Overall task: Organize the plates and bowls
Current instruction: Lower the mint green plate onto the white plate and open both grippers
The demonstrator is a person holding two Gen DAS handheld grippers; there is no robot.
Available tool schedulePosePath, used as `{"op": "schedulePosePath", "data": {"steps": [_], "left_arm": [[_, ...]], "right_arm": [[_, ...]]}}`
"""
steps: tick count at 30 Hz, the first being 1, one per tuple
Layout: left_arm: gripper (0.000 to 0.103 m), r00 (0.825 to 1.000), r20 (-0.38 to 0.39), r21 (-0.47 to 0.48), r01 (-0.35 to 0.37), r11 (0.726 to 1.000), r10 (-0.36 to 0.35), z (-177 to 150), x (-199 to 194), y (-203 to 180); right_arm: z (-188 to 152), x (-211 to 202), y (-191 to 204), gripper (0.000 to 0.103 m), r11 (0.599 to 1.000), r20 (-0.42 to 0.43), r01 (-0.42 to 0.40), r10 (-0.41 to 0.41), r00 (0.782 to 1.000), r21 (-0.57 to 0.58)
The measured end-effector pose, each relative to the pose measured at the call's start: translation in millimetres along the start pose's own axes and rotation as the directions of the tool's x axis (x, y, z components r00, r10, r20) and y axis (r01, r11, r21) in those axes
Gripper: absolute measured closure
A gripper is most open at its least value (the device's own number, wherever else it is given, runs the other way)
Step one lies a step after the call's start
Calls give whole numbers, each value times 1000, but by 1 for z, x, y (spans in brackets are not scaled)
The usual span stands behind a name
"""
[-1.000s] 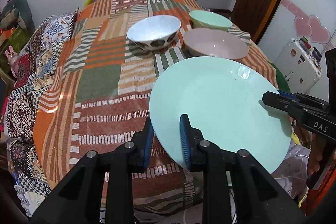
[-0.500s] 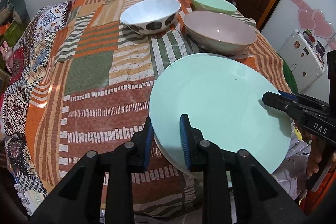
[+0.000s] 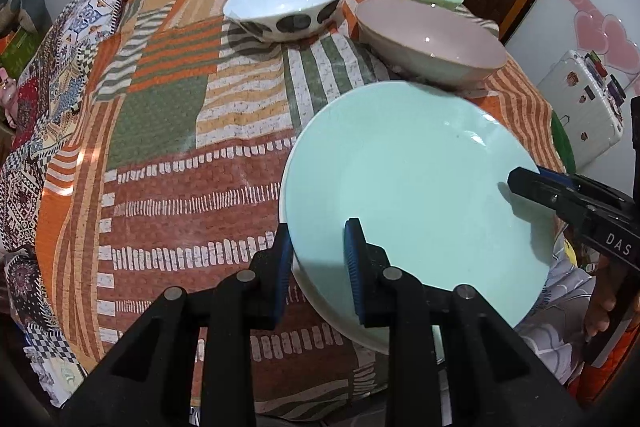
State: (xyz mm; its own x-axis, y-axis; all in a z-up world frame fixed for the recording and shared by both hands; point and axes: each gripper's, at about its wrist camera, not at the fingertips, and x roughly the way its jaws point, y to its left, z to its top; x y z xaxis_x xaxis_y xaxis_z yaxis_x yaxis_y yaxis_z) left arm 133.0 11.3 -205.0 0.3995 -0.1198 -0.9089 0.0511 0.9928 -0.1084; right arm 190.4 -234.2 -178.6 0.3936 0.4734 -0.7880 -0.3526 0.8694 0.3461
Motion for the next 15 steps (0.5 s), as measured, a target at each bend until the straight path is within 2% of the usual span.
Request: {"op": "schedulePosePath", "data": {"steps": [7, 10, 15], "left_arm": [[77, 999, 4, 57, -54, 997, 54, -1, 2, -9], [77, 1000, 11, 83, -28, 996, 27, -2, 0, -16], [77, 999, 26, 106, -41, 994, 39, -2, 0, -23]], "right_arm": [[0, 5, 0, 76, 1000, -6, -2, 2, 1000, 0], [2, 6, 4, 74, 1000, 0, 3, -3, 1000, -18], [4, 8, 7, 74, 999, -3, 24, -24, 1000, -37]]}}
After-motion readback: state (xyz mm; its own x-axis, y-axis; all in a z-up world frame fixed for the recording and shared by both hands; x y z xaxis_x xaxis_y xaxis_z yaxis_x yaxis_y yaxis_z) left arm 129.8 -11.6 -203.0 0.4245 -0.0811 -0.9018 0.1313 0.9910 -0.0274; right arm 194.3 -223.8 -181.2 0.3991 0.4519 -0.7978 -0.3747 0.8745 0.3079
